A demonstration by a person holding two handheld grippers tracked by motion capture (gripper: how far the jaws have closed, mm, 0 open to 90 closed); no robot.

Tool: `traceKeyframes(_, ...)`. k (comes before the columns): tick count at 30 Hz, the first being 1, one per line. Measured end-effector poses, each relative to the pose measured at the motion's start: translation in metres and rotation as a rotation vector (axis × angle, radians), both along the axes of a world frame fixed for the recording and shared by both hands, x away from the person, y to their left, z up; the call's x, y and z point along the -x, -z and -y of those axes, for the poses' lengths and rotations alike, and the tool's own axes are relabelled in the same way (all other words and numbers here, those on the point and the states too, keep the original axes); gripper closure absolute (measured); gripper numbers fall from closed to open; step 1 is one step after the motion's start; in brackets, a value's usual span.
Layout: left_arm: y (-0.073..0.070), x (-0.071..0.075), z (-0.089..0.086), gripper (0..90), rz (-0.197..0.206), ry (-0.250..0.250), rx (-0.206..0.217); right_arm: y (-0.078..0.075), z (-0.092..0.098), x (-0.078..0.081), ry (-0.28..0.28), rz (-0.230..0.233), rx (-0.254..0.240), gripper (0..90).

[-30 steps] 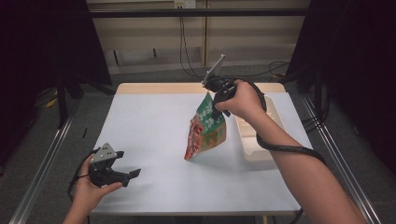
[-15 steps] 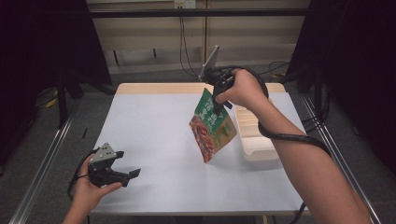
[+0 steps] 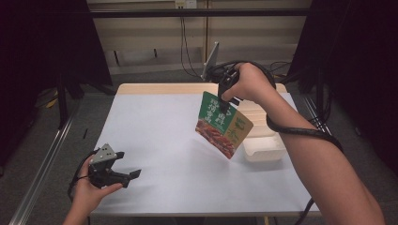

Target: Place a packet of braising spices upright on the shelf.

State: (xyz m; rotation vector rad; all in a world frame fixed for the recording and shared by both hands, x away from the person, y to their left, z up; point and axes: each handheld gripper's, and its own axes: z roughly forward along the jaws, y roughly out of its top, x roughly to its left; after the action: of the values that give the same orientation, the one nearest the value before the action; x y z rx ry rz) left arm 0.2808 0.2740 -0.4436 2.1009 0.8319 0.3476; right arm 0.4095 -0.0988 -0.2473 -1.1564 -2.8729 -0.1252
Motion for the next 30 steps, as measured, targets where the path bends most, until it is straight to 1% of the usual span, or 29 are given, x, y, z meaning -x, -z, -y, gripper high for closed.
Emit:
traceKeyframes(3, 0.000, 0.000, 0.000, 5.7, 0.001, 0.002, 0.005, -0.005, 0.004, 0.000, -0.004, 0.002, -0.001, 90.0)
traceKeyframes(4, 0.000, 0.000, 0.000, 5.7, 0.001, -0.003, -0.001, -0.007, 0.005, 0.000, -0.007, 0.003, -0.002, 90.0)
traceKeyframes(6, 0.000, 0.000, -0.001, 5.7, 0.001, 0.002, 0.011, -0.011, 0.008, 0.000, -0.029, 0.001, -0.024, 90.0)
traceKeyframes(7, 0.000, 0.000, -0.001, 5.8, 0.001, 0.001, 0.011, -0.013, 0.009, 0.000, -0.036, 0.001, -0.022, 90.0)
traceKeyframes(10, 0.000, 0.001, -0.001, 5.8, 0.003, -0.002, 0.012, -0.016, 0.013, -0.001, -0.044, 0.000, -0.045, 90.0)
traceKeyframes(12, 0.000, 0.001, -0.001, 5.8, 0.003, -0.001, 0.012, -0.018, 0.017, -0.001, -0.069, -0.001, -0.060, 90.0)
traceKeyframes(16, 0.000, 0.000, -0.001, 5.9, 0.000, 0.002, 0.012, -0.025, 0.019, -0.001, -0.059, 0.005, -0.044, 90.0)
traceKeyframes(17, 0.000, 0.000, -0.001, 5.9, 0.002, -0.002, 0.003, -0.026, 0.020, -0.002, -0.062, 0.010, -0.038, 90.0)
traceKeyframes(19, 0.000, 0.000, 0.000, 5.8, 0.002, 0.004, 0.004, -0.029, 0.020, -0.002, -0.053, 0.007, -0.029, 90.0)
traceKeyframes(20, 0.000, 0.000, 0.000, 5.9, 0.000, 0.003, 0.004, -0.030, 0.021, -0.002, -0.060, 0.010, -0.031, 90.0)
traceKeyframes(22, 0.000, 0.001, 0.000, 5.9, 0.000, 0.002, 0.004, -0.032, 0.021, -0.002, -0.056, 0.012, -0.027, 90.0)
traceKeyframes(23, 0.000, 0.001, -0.001, 5.9, 0.005, 0.001, 0.006, -0.035, 0.022, -0.002, -0.053, 0.013, -0.015, 90.0)
traceKeyframes(25, -0.001, 0.001, -0.001, 5.9, 0.003, -0.005, 0.000, -0.037, 0.024, -0.002, -0.061, 0.013, -0.016, 90.0)
traceKeyframes(26, -0.001, 0.001, -0.001, 5.9, 0.001, -0.003, -0.004, -0.038, 0.026, -0.003, -0.065, 0.022, -0.019, 90.0)
traceKeyframes(27, 0.000, 0.001, -0.001, 5.9, -0.001, -0.005, -0.001, -0.040, 0.027, -0.003, -0.056, 0.020, -0.021, 90.0)
traceKeyframes(28, 0.000, 0.001, -0.001, 5.9, -0.001, -0.004, -0.001, -0.041, 0.029, -0.004, -0.069, 0.022, -0.023, 90.0)
traceKeyframes(29, -0.001, 0.001, 0.000, 5.9, 0.000, -0.003, -0.001, -0.043, 0.029, -0.004, -0.051, 0.025, -0.021, 90.0)
traceKeyframes(30, -0.001, 0.001, 0.000, 5.9, 0.000, -0.003, -0.001, -0.043, 0.029, -0.004, -0.051, 0.025, -0.021, 90.0)
